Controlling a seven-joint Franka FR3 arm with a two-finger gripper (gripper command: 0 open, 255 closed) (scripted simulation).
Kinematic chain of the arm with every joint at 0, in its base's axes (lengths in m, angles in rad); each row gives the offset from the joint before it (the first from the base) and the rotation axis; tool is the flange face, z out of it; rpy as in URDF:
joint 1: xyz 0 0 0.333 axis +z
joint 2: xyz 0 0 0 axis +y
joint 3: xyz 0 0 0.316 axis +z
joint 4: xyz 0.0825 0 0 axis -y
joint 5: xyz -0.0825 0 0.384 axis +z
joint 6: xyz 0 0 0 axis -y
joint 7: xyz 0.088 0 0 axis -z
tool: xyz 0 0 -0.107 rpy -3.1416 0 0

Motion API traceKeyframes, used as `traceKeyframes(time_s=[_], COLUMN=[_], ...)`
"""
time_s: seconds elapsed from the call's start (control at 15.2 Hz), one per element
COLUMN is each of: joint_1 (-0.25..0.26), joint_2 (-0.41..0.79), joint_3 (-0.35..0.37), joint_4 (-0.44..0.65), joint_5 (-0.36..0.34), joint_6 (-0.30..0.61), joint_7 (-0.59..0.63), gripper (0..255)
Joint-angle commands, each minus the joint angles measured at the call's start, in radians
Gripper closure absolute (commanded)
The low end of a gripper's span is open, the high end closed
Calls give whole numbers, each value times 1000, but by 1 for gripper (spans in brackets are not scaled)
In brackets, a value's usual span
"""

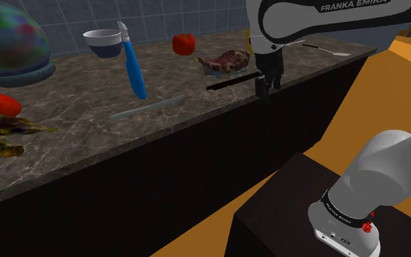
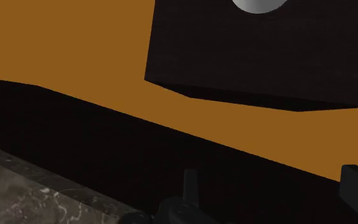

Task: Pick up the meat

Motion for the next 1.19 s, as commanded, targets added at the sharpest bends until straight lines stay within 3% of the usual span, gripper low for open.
traceKeyframes(time_s=[0.0, 0.66, 1.12], joint_1=[-6, -8, 58], joint_2=[62, 398, 650], joint_3=[24, 159, 219], joint_4=[60, 392, 661], joint_5=[-65, -420, -719], joint_6=[12, -1, -86], joint_7=[1, 58, 72], gripper=[0, 0, 0])
